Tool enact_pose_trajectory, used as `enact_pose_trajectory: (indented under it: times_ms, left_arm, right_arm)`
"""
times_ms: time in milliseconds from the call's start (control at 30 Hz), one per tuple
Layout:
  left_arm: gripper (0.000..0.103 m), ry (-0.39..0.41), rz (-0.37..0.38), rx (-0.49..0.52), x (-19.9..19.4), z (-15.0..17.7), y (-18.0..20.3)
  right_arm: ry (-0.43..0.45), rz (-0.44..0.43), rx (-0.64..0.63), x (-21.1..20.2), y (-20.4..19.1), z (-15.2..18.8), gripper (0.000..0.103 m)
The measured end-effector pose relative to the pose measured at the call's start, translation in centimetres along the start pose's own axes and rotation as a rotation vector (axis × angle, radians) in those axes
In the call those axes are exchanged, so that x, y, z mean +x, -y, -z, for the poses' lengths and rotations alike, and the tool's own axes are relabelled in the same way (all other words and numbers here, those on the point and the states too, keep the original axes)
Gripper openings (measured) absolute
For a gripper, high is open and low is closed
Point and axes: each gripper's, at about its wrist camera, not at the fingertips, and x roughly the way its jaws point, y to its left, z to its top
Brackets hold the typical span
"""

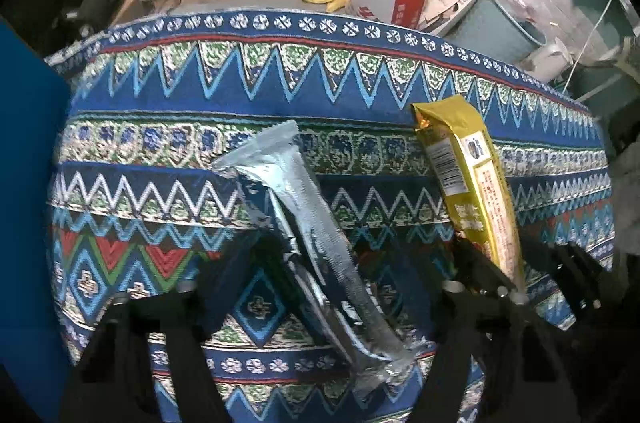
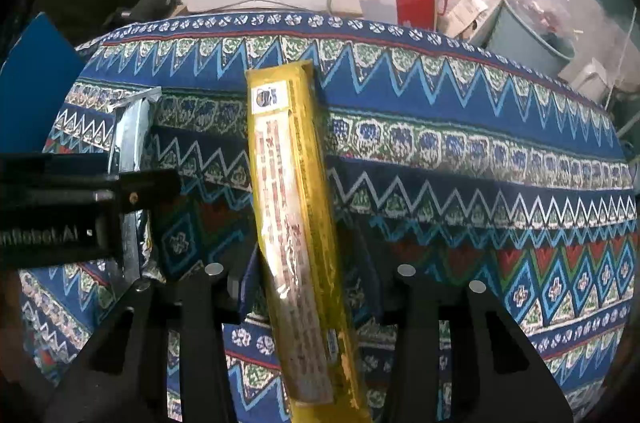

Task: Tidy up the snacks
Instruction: 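Grasp the silver foil bar with the left tool while the right tool grasps the yellow bar, then carry the silver bar into the box with the left tool while the right tool carries the yellow bar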

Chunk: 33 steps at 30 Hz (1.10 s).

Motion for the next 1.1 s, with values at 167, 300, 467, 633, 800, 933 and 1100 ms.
enact_pose_trajectory:
  times_ms: [167,300,467,633,800,933,1100]
  left_arm:
    - [0.028,-0.005,0.029,0.023,-0.3,0.5,-0.4]
    - [0.026,0.006,0.038,0.039,-1.3,1.7,-1.3]
    - [0.026,0.046,0.039,0.087,-3.5,2.7,-1.5]
    - [0.026,0.082,0.026,0.123,-5.8,3.7,-1.7]
    - [0.026,0.115,0.024,0.141,-8.2,4.6,-2.9]
    - [0.026,0.149,0.008,0.156,-10.1,5.5,-3.9]
    - [0.026,0.184,-0.004,0.153,-11.8,6.1,-5.0]
  right_arm:
    - [-0.009,0.026,-0.034,-0.3,-1.2,0.0,0.032]
    - [-0.004,0.030,-0.037,-1.0,-1.6,-0.2,0.031]
    - [0.007,0.025,-0.023,-2.5,-1.6,-0.4,0.030]
    - [0.011,0.017,-0.024,-4.1,-2.2,-0.3,0.030]
    - [0.033,0.009,-0.032,-6.0,-3.1,-0.3,0.030]
    - [0.057,-0.006,-0.032,-7.8,-3.9,-0.5,0.030]
    - [0.083,-0.023,-0.036,-9.8,-5.0,-0.9,0.030]
